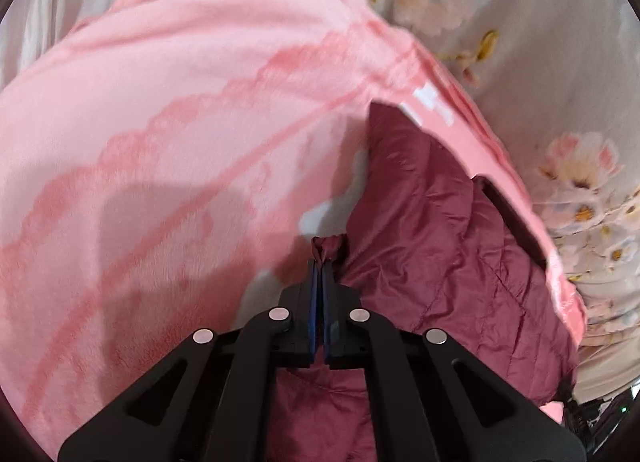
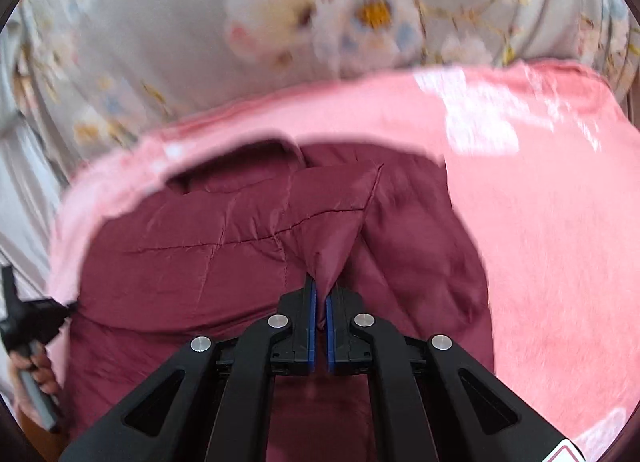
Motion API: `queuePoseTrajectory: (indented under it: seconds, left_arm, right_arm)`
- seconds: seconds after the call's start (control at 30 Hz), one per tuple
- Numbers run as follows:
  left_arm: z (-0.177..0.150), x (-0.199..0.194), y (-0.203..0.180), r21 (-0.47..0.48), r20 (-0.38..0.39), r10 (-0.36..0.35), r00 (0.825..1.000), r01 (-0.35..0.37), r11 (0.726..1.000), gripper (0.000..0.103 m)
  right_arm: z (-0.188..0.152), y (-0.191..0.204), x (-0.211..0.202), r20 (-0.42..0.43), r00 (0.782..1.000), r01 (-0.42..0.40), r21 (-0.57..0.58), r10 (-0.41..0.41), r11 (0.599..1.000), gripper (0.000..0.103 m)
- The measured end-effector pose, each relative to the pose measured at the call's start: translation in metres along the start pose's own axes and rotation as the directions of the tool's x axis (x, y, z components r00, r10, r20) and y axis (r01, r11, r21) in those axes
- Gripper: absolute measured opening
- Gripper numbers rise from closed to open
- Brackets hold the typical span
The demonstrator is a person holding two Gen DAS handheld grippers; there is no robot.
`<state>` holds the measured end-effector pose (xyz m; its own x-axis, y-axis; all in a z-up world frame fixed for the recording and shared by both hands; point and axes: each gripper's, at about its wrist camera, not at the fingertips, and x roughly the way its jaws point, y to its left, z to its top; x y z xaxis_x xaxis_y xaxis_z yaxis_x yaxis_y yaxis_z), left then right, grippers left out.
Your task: Fold large clothes
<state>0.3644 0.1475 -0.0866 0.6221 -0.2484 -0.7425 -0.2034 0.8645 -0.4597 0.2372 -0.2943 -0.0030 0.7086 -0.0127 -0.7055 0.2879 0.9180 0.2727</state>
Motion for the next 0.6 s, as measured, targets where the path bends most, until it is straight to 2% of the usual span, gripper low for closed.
queuePoseTrajectory:
  seconds: [0.1,0.3,0.37,0.5,0.6]
  left_arm:
    - [-0.006,0.009,0.007,-0.011,-0.007,0.011,1.0,-0.011,1.0,0.0]
    - [-0.011,0.011,0.0,0.053,0.021,0.058,0.998,-0.059,0.997,0.001]
    - [-0.015,0.011,-0.008,0.108,0.049,0.098,0.994,-0.103,0.989,0.001]
    - [-0.015,-0.006,-0.016,0.158,0.084,0.14,0.987,-0.152,0.976,0.005]
    - [-0.012,-0.045,-0.026,0.178,0.154,0.13,0.979,-0.157,0.971,0.007]
  right_arm:
    - [-0.016,-0.006,0.017,-0.048,0.999,0.01,0.006,-0.01,1.0,0.002]
    - [-0.026,-0.005,0.034,-0.083,0.996,0.028,-0.016,-0.03,0.999,0.003]
    - [-0.027,-0.002,0.035,-0.089,0.995,0.033,-0.03,-0.036,0.999,0.004]
    - [-0.025,-0.002,0.015,-0.093,0.995,0.037,-0.04,-0.041,0.999,0.013]
    - [-0.023,0.002,-0.022,-0.02,0.999,0.038,-0.056,-0.039,0.998,0.016]
